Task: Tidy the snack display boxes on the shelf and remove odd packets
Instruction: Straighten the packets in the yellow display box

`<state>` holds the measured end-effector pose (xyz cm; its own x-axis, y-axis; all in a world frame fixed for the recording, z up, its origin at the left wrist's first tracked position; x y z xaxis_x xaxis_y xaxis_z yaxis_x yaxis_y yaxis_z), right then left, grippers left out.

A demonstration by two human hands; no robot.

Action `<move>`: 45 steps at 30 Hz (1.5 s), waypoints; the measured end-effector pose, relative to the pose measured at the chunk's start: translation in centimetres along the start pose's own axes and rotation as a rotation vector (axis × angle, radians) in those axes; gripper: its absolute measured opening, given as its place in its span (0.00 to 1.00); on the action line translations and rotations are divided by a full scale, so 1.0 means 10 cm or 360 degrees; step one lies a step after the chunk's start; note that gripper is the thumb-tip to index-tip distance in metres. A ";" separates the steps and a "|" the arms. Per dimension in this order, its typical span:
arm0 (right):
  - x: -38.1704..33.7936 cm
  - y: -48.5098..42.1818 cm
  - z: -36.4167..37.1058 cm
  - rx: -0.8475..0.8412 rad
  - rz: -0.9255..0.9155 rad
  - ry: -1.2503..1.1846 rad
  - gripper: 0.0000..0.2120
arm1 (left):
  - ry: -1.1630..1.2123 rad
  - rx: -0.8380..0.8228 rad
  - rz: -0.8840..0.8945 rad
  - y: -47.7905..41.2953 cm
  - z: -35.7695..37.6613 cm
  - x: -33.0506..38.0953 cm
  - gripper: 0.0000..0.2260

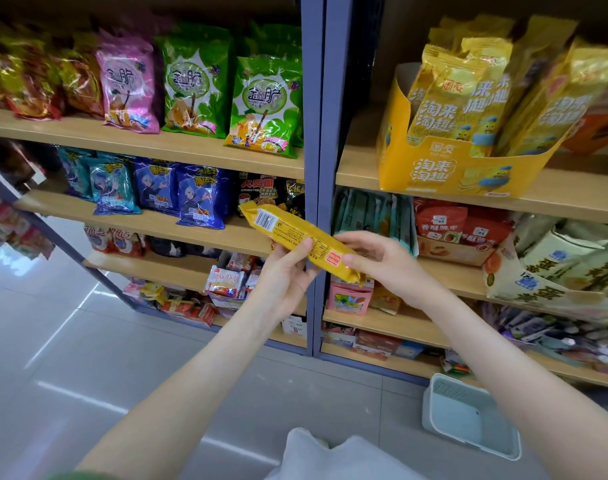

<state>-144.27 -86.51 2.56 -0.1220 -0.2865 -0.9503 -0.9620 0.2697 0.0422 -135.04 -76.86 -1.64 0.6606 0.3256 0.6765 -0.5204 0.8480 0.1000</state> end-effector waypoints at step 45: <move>-1.44 -0.03 -1.58 0.0618 -0.0687 0.1568 0.26 | -0.2619 -0.0533 0.0925 -1.38 2.21 1.32 0.09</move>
<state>-146.09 -96.97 21.14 -0.1029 -0.9744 -0.1999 -0.8506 0.1904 -0.4901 -131.11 -93.51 22.02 -0.8332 0.0493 0.5507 -0.2064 0.8963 -0.3925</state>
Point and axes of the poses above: each hand's wrist, its own y-axis away from the middle knuckle, its own z-axis out of the palm, x = y × z, the point moved 9 cm from there along -y, towards the middle knuckle, and after that the axes turned 7 degrees about -x, right-handed, at the moved point
